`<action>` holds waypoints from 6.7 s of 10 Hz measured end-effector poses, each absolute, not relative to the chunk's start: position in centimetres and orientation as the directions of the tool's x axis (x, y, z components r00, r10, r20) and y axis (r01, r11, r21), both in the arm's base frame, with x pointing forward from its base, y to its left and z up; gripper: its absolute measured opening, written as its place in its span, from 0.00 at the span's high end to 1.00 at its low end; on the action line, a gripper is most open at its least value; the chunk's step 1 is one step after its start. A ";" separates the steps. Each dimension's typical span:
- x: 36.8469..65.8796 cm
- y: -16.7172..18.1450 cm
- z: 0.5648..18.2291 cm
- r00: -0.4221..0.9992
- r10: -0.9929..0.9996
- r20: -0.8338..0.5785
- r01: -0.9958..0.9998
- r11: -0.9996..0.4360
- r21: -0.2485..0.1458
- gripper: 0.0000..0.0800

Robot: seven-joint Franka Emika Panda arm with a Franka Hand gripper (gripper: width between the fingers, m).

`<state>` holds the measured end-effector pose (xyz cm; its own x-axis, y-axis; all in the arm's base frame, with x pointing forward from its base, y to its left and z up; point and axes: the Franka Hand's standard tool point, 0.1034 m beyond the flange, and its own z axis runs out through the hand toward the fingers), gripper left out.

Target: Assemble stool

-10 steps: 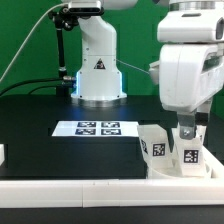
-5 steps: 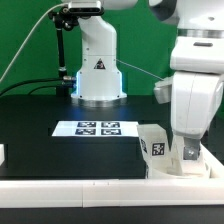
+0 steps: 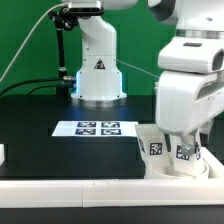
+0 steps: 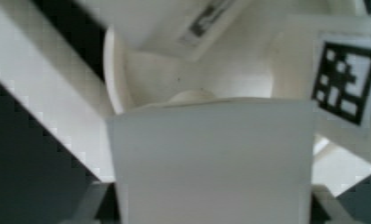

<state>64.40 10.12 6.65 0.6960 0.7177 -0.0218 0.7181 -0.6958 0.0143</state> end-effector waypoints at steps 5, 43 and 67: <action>65.1 10.2 6.6 0.959 0.282 -0.002 0.282 -0.959 0.015 0.58; 65.7 11.7 10.4 0.725 0.679 0.119 0.681 -0.732 0.026 0.19; 64.8 11.0 7.7 0.099 0.988 -0.118 0.995 -0.101 -0.010 0.44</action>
Offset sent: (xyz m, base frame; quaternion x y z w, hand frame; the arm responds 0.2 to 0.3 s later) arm 0.0243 -0.0073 -0.0090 0.0174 0.0242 0.3194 0.9472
